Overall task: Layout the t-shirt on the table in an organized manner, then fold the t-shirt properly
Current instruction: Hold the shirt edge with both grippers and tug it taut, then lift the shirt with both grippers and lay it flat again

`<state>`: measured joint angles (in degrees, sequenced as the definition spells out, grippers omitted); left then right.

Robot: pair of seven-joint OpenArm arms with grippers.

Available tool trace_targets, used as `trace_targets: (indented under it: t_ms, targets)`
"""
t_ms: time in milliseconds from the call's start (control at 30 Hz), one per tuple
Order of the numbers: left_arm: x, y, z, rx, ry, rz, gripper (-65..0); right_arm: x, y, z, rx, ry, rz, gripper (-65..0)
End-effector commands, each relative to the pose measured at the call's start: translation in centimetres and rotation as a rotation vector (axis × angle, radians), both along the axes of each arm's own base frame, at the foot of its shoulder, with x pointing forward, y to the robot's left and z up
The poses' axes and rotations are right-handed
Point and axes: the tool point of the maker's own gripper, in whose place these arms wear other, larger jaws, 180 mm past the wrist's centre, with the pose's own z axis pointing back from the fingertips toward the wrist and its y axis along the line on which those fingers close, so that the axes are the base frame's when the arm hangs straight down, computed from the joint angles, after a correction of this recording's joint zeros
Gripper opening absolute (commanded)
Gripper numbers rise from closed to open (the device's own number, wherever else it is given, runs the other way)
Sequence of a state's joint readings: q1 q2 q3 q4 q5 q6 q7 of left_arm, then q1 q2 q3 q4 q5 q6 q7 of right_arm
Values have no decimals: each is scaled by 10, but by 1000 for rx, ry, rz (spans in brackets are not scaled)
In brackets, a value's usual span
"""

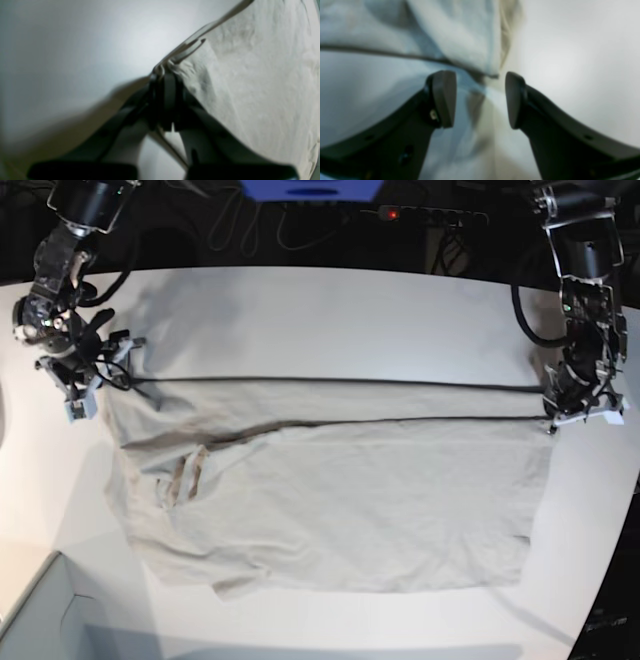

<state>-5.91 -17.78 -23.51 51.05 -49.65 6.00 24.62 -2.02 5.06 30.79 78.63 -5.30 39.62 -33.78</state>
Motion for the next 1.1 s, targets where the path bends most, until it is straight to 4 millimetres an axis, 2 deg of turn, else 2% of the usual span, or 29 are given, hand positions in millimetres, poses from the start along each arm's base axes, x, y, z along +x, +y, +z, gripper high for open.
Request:
trace_targets:
  t_ms: [0, 100, 167, 300, 400, 567, 767, 900, 1000, 1067]
  targets:
    - [-15, 4, -10, -4, 73, 9, -650, 14, -11, 12, -13, -46, 3, -329]
    - [-15, 6, -9, 0, 72, 10, -650, 21, -17, 6, 3, -30, -7, -329]
    - [-15, 7, -9, 2, 73, 9, -650, 25, -24, 8, -4, -29, -8, -329]
    - [-15, 7, -9, 2, 73, 9, -650, 34, -27, 8, 3, -32, -13, -330]
    - [-15, 8, -8, 7, 74, 9, -650, 33, -33, 10, -8, -30, -14, -330]
    - [-15, 17, -4, 20, 72, 13, -650, 32, -32, 8, -5, -25, -14, -331]
    - [-15, 16, -4, 18, 71, 13, -650, 26, -23, -12, 47, 23, -22, -334]
    - [-15, 16, -4, 18, 71, 13, -650, 22, -15, -18, 64, 35, -22, -340]
    - [-15, 16, -4, 18, 71, 13, -650, 21, -10, -20, 74, 38, -21, -413]
    - [-15, 16, -5, 17, 72, 13, -650, 21, -6, -22, 82, 39, -20, -520]
